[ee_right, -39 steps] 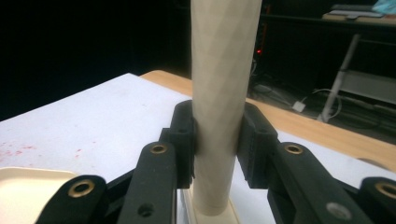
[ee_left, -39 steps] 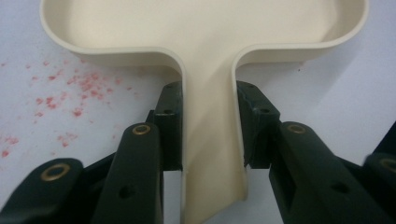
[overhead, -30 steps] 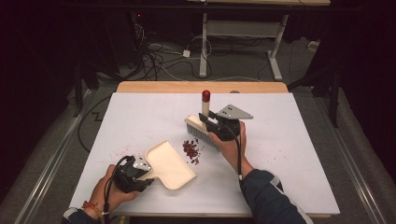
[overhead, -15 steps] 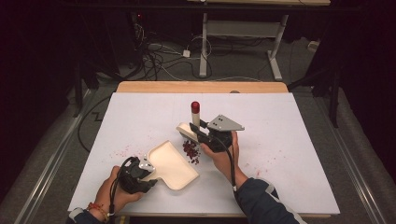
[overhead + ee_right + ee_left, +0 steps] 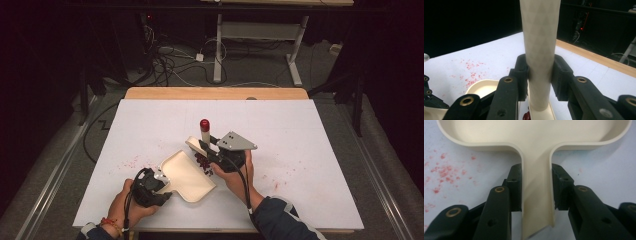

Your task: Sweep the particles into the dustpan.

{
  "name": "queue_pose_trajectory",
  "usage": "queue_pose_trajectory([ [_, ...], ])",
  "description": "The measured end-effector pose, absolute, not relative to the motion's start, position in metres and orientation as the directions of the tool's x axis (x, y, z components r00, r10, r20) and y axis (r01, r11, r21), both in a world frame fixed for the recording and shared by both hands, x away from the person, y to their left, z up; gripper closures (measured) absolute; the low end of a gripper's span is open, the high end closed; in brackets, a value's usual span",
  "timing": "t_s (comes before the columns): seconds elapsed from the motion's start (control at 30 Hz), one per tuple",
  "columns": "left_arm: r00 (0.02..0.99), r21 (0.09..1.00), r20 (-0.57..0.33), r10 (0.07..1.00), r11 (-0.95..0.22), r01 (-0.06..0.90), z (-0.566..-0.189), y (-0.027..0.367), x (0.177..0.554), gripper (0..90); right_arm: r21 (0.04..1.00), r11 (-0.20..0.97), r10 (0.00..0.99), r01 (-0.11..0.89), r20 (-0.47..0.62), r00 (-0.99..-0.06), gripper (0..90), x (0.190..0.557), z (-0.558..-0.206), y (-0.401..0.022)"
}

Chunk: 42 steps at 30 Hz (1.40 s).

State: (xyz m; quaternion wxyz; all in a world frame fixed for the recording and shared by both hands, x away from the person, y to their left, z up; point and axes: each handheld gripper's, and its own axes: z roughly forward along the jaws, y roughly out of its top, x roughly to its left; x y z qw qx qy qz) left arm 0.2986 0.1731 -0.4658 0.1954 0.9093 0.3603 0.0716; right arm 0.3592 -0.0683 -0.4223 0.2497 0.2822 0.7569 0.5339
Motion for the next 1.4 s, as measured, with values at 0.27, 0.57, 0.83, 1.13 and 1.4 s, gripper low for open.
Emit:
queue_pose_trajectory([
  [0.27, 0.713, 0.416, -0.028, 0.701, -0.640, 0.646, -0.467, 0.164, 0.302, 64.1, 0.946, 0.284, 0.691, 0.155, -0.090, -0.717, 69.7, 0.345, -0.424, -0.058],
  [0.57, 0.685, 0.441, -0.050, 0.727, -0.599, 0.668, -0.469, 0.159, 0.307, 64.0, 0.948, 0.280, 0.689, 0.153, -0.087, -0.719, 69.7, 0.335, -0.423, -0.053],
  [0.83, 0.671, 0.446, -0.025, 0.741, -0.592, 0.671, -0.469, 0.149, 0.311, 64.0, 0.955, 0.253, 0.683, 0.154, -0.064, -0.728, 70.0, 0.331, -0.421, -0.052],
  [1.13, 0.679, 0.455, -0.025, 0.734, -0.596, 0.662, -0.469, 0.150, 0.311, 64.0, 0.958, 0.243, 0.681, 0.154, -0.056, -0.730, 70.7, 0.333, -0.418, -0.055],
  [1.4, 0.690, 0.464, -0.026, 0.723, -0.603, 0.649, -0.470, 0.155, 0.310, 64.0, 0.968, 0.193, 0.696, 0.158, -0.021, -0.717, 70.8, 0.346, -0.411, -0.071],
])
